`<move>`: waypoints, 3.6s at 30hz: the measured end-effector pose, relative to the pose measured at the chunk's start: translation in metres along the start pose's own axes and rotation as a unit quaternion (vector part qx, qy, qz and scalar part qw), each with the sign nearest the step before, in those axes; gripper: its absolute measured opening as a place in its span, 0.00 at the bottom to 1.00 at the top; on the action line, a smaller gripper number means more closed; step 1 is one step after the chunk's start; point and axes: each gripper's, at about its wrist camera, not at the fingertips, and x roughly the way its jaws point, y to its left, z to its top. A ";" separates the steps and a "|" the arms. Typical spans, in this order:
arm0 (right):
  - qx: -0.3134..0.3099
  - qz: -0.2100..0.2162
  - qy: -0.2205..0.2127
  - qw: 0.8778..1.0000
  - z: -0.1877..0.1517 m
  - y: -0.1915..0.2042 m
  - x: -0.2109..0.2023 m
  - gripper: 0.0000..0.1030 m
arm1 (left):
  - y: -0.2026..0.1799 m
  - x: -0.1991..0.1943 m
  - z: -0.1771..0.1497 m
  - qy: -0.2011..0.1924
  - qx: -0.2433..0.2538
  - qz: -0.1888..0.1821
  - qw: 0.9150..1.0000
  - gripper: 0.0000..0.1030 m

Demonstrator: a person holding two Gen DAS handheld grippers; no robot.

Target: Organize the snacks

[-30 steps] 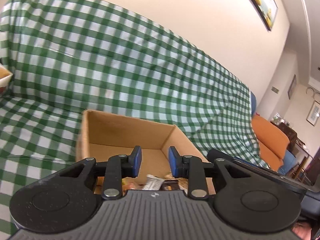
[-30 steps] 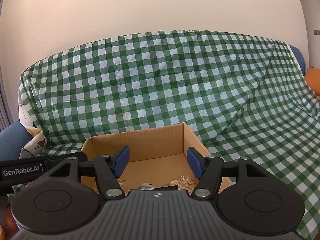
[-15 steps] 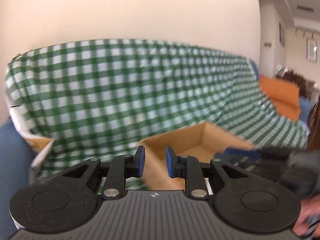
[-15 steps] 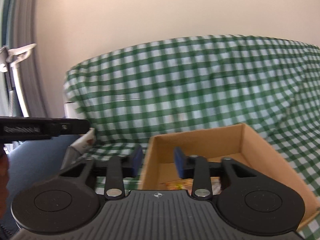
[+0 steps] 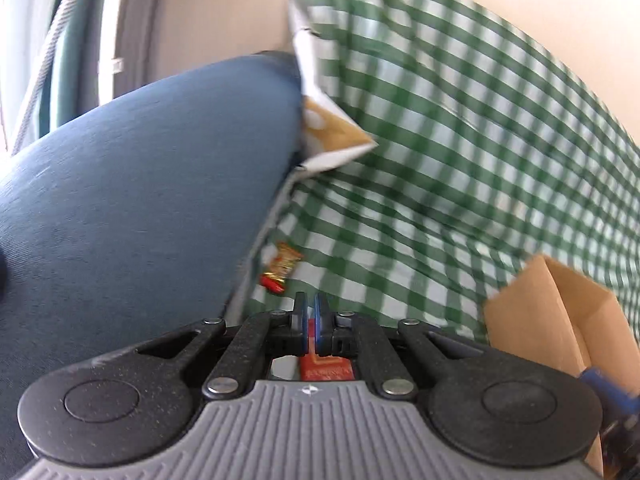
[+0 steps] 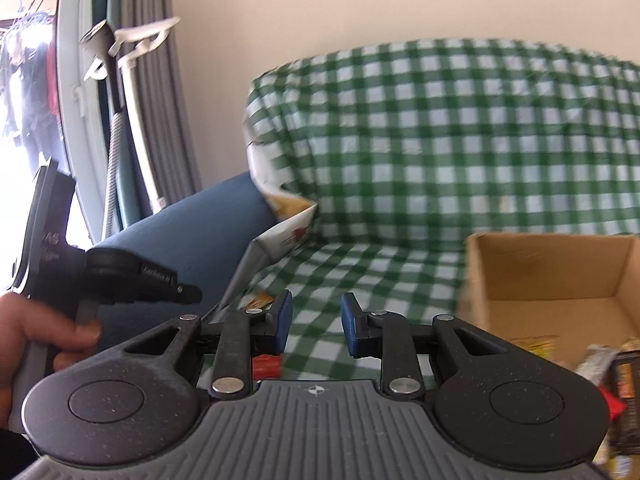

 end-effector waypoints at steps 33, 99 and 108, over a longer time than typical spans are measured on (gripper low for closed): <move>-0.031 -0.136 0.076 0.987 -0.078 0.039 0.172 0.50 | -0.032 0.133 0.015 -0.001 0.156 0.049 0.987 0.13; -0.036 0.008 0.191 0.981 -0.068 -0.018 0.012 0.50 | -0.044 0.134 -0.016 0.063 0.083 0.070 0.992 0.16; -0.039 -0.012 0.165 0.985 -0.067 -0.016 0.000 0.50 | -0.053 0.042 -0.028 0.040 0.092 0.022 0.995 0.16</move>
